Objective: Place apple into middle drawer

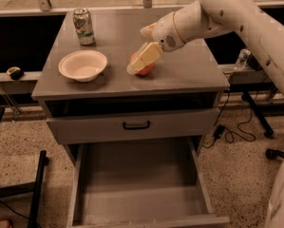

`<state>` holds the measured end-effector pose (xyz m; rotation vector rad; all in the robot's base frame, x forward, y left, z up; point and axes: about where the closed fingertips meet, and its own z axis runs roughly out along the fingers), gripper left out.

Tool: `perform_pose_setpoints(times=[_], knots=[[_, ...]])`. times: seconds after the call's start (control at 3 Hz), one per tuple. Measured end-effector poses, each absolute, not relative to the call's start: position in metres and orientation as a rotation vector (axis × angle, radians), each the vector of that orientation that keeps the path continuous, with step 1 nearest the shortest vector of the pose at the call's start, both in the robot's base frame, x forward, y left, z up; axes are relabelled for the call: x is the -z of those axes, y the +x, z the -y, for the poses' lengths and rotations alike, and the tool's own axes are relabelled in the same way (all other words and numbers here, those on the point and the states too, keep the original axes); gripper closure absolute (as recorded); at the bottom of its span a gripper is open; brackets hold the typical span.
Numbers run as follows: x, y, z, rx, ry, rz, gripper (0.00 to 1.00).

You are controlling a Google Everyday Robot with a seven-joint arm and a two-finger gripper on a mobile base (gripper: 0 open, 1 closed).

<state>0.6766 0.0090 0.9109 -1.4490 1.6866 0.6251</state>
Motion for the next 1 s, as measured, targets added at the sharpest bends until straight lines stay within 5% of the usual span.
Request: perform_pose_setpoints(times=[0.67, 1.0], knots=[[-0.873, 0.695, -0.010, -0.655, -1.305, -1.768, 0.00], [-0.863, 0.697, -0.009, -0.669, -1.235, -1.725, 0.24]])
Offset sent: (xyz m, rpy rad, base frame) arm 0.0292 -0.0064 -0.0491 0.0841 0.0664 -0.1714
